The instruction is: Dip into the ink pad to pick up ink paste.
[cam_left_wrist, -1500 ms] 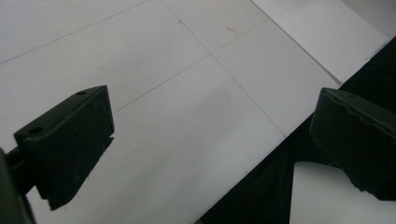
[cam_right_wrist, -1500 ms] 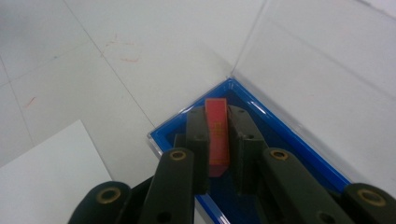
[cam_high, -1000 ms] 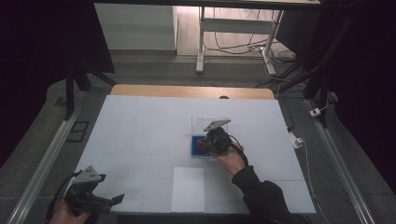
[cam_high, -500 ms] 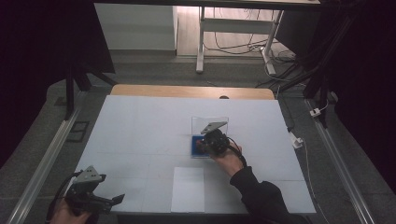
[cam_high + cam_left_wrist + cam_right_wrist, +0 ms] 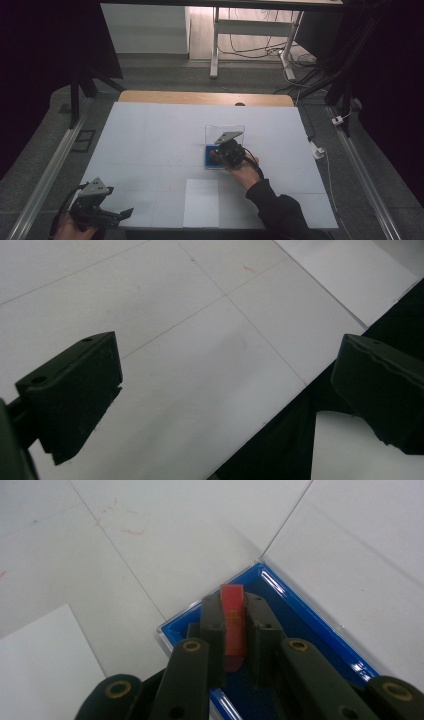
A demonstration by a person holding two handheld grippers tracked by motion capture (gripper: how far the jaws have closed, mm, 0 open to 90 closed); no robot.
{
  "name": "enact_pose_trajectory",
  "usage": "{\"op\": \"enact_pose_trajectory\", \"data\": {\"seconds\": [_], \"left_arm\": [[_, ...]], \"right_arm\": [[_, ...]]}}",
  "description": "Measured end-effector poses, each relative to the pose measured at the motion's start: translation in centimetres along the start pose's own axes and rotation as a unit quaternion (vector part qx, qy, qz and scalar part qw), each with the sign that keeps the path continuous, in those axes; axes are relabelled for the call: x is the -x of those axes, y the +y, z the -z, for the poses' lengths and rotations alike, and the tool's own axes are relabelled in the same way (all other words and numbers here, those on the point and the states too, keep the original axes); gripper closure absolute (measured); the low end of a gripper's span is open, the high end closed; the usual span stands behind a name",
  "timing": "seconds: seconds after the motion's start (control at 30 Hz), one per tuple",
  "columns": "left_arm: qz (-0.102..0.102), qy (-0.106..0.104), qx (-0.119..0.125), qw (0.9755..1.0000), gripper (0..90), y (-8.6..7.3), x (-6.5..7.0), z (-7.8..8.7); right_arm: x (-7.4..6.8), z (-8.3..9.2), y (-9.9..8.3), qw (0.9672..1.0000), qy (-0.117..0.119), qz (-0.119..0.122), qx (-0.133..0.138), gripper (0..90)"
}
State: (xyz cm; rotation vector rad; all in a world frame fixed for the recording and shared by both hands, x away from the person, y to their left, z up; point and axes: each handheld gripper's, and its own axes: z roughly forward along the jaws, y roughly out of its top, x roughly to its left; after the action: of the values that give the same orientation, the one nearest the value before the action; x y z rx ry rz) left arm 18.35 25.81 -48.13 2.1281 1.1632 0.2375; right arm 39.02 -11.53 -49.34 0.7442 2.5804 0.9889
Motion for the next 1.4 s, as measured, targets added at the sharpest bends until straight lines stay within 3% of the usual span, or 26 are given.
{"op": "enact_pose_trajectory", "data": {"seconds": [0.07,0.13,0.23,0.43,0.67,0.87,1.4], "left_arm": [[-0.001,0.0,0.0,1.0,0.5,0.0,0.0,0.0],[-0.001,0.0,0.0,1.0,0.5,0.0,0.0,0.0],[0.0,0.0,0.001,1.0,0.5,0.0,0.0,0.0],[0.0,-0.001,0.002,1.0,0.5,0.0,-0.1,0.0],[0.001,-0.002,0.003,1.0,0.5,0.0,-0.1,0.1],[0.002,-0.002,0.004,1.0,0.5,-0.1,-0.1,0.1],[0.003,-0.004,0.004,1.0,0.5,-0.1,-0.1,0.1]], "right_arm": [[0.0,0.0,0.0,1.0,0.0,0.0,0.001,80.6],[0.7,0.0,-0.3,0.9995,0.018,-0.025,0.009,80.6],[1.0,0.0,-0.5,0.9991,0.025,-0.032,0.014,80.5],[0.9,0.1,-0.3,0.9993,0.025,-0.025,0.011,80.2],[1.5,0.4,-0.5,0.9981,0.035,-0.045,0.02,79.9],[2.1,1.7,-0.3,0.9974,0.032,-0.05,0.041,79.8],[2.7,3.6,-0.6,0.9971,0.033,-0.052,0.044,79.8]]}}
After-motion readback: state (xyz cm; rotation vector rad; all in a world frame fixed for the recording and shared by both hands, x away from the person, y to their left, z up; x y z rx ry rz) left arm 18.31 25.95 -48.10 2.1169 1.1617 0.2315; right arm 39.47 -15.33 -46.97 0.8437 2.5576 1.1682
